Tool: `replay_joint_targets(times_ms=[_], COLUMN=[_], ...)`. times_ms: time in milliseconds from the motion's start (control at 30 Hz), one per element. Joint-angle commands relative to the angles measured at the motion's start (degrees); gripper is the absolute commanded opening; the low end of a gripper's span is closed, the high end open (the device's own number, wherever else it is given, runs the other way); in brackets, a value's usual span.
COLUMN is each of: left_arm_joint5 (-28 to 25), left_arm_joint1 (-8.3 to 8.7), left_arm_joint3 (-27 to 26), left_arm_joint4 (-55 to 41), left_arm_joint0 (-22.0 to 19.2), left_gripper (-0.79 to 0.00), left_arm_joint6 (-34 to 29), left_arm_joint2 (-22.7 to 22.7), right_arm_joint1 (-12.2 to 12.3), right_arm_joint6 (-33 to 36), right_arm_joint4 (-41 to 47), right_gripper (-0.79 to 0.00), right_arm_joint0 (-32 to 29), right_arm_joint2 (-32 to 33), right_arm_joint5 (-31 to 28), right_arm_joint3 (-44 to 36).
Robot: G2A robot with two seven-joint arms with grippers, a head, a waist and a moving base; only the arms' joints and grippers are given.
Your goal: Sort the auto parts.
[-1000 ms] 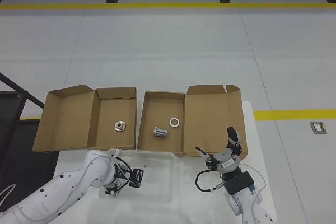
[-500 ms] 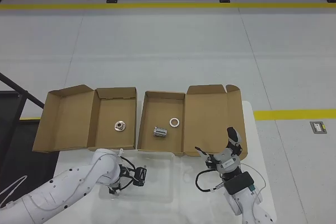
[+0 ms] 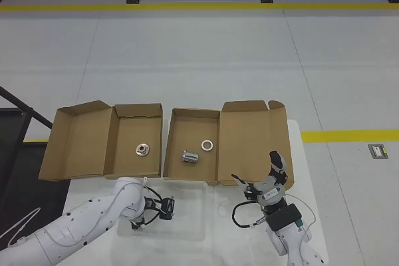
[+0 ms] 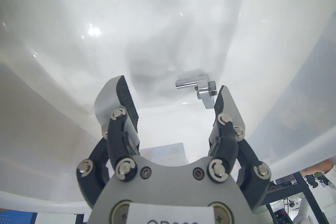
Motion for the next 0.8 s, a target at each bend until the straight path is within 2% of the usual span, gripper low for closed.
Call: replay_joint_targets(times_ms=[0,300,333,467,500,600,767], left_arm_joint5=[-0.12,0.32,0.31,0.2,0.18,-0.09,-1.0], left_arm_joint1=[-0.21,-0.82,-0.87,-1.01,-1.01,-0.98,-0.78], left_arm_joint3=[0.39,1.16,1.24,1.25,1.26,1.13,0.33], left_arm_joint4=[0.07,-0.46,-0.3,-0.45,-0.55,-1.02,-2.0], left_arm_joint0=[0.0,-0.37,-0.34,-0.52,-0.62,-0.84,-1.59], left_gripper=[-0.179,-0.44,-0.502,-0.665,-0.736,-0.782,-0.785], left_arm_joint6=[0.12,-0.32,-0.31,-0.19,-0.17,0.1,1.01], left_arm_joint2=[0.0,0.0,0.0,0.0,0.0,0.0,0.0], right_arm_joint1=[0.0,0.0,0.0,0.0,0.0,0.0,0.0], right_arm_joint6=[0.0,0.0,0.0,0.0,0.0,0.0,0.0], right_arm_joint4=[0.0,0.0,0.0,0.0,0.0,0.0,0.0], right_gripper=[0.0,0.0,0.0,0.0,0.0,0.0,0.0], right_arm_joint0=[0.0,0.0,0.0,0.0,0.0,0.0,0.0], right_arm_joint2=[0.0,0.0,0.0,0.0,0.0,0.0,0.0], right_arm_joint5=[0.0,0.0,0.0,0.0,0.0,0.0,0.0], right_arm_joint3=[0.0,0.0,0.0,0.0,0.0,0.0,0.0])
